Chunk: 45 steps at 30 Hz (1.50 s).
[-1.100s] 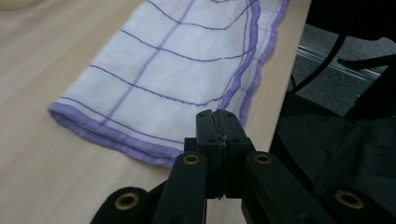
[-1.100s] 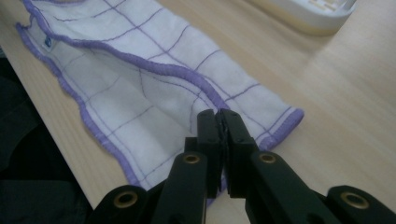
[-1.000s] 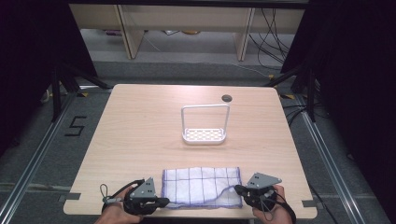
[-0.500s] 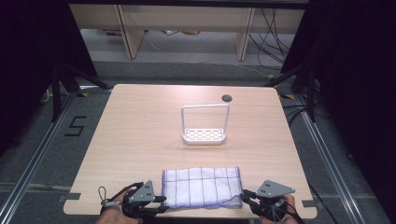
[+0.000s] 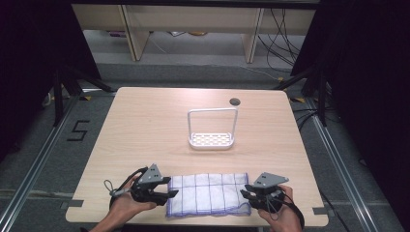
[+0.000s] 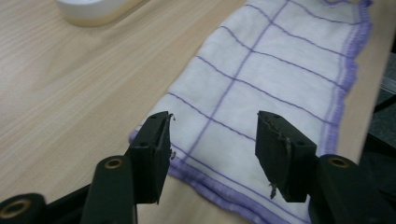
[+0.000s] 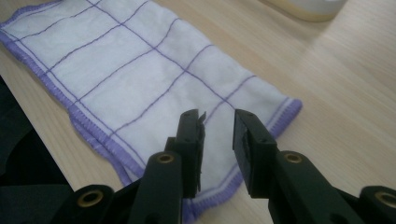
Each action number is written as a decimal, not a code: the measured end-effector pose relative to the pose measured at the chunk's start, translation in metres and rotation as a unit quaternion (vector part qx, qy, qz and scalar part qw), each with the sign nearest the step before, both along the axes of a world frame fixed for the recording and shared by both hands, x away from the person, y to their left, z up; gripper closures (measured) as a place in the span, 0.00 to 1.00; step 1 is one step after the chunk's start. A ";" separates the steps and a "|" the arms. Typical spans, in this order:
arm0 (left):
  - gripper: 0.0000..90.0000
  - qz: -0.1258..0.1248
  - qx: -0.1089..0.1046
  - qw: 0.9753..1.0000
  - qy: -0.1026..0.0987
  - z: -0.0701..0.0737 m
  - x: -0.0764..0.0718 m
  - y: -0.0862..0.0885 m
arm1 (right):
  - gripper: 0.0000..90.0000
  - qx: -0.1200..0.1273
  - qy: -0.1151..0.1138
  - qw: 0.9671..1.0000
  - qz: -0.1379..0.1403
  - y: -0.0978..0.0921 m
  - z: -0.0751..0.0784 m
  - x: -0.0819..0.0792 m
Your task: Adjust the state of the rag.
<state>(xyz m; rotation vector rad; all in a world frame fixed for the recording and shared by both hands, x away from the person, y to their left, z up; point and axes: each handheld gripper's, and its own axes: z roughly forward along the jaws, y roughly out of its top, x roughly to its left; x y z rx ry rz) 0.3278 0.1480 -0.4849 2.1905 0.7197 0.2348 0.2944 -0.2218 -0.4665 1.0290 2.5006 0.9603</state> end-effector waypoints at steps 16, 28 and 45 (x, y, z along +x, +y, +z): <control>0.45 0.016 0.026 0.999 0.028 -0.005 0.044 -0.001 | 0.72 -0.006 0.020 1.000 -0.023 -0.002 -0.011 -0.012; 0.49 0.006 0.048 0.997 0.059 -0.013 0.055 0.004 | 0.55 -0.016 0.069 0.994 -0.088 -0.003 -0.025 -0.025; 0.93 -0.066 0.087 0.993 0.044 -0.015 0.045 0.001 | 0.91 -0.026 0.068 0.997 -0.026 0.001 -0.028 -0.026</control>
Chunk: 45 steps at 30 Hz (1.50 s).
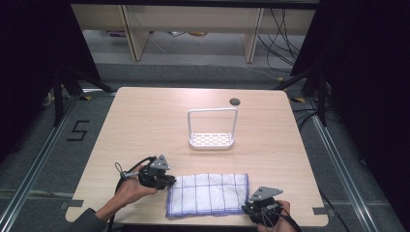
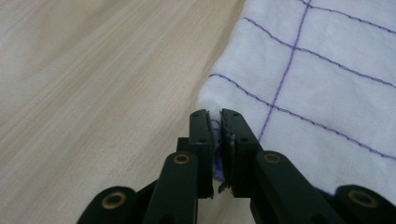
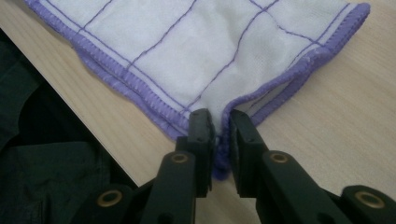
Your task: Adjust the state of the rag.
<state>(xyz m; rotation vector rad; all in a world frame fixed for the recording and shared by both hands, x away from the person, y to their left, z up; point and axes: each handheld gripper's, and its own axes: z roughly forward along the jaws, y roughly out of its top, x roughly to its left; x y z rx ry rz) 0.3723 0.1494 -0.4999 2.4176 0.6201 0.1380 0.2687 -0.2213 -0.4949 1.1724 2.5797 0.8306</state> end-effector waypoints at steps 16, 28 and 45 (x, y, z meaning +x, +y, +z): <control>0.93 0.011 -0.087 0.995 0.041 -0.008 -0.067 0.010 | 0.93 -0.046 -0.015 0.998 0.041 0.009 0.005 0.086; 0.93 -0.017 -0.111 0.992 0.055 -0.011 -0.094 -0.013 | 0.90 -0.047 -0.015 0.997 0.067 0.022 0.005 0.127; 0.62 0.026 -0.154 0.987 0.034 0.018 -0.071 -0.005 | 0.52 0.031 -0.045 0.996 -0.063 0.004 0.022 0.117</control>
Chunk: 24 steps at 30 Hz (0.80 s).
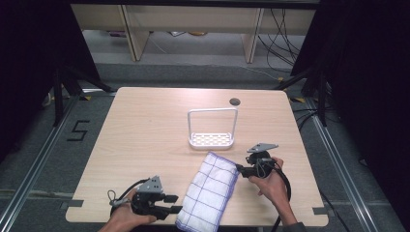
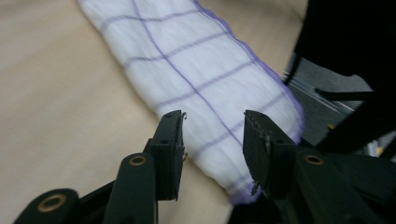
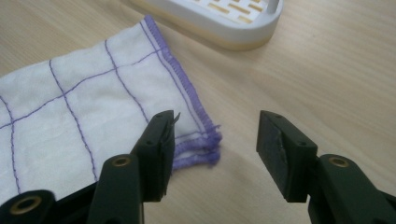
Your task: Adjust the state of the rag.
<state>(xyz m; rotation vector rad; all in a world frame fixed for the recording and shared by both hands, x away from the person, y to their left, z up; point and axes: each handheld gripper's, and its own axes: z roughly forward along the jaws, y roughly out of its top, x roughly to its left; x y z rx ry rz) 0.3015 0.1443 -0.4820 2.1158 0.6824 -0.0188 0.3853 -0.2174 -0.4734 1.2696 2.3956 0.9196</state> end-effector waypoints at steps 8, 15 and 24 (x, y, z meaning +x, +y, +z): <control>0.58 0.051 0.017 0.998 -0.020 -0.002 0.049 -0.009 | 0.52 -0.008 0.022 1.000 -0.011 0.007 -0.006 -0.002; 0.51 0.048 0.040 0.998 -0.019 -0.005 0.082 -0.030 | 0.50 -0.006 0.004 1.000 -0.013 0.004 -0.005 0.000; 0.47 0.050 0.046 0.998 -0.008 -0.005 0.111 -0.049 | 0.49 -0.001 0.005 1.000 -0.018 0.001 -0.004 0.000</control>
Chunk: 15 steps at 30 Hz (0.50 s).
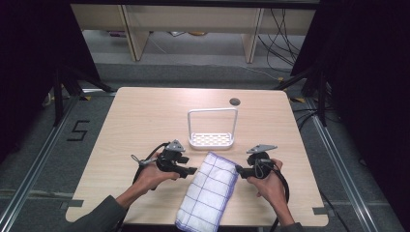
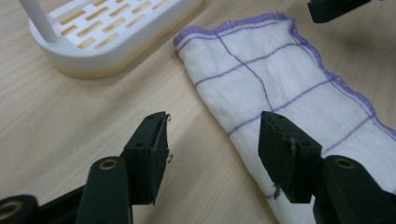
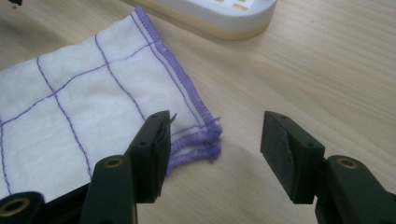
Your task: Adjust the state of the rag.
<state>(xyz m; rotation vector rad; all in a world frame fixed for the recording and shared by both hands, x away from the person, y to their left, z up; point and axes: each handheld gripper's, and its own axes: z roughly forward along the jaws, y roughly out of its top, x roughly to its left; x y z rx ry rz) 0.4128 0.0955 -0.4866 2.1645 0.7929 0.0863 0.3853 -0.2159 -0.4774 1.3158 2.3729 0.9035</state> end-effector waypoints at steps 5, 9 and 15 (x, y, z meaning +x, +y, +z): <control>0.46 0.002 0.001 1.000 0.001 -0.001 0.011 -0.011 | 0.48 0.001 0.015 1.000 -0.009 0.002 0.001 -0.002; 0.45 -0.002 -0.001 1.000 0.003 -0.001 0.015 -0.020 | 0.48 -0.001 0.006 1.000 0.001 0.000 0.001 0.000; 0.42 -0.008 0.011 1.000 0.003 -0.001 0.018 -0.028 | 0.48 0.005 0.014 1.000 -0.010 0.001 0.001 0.000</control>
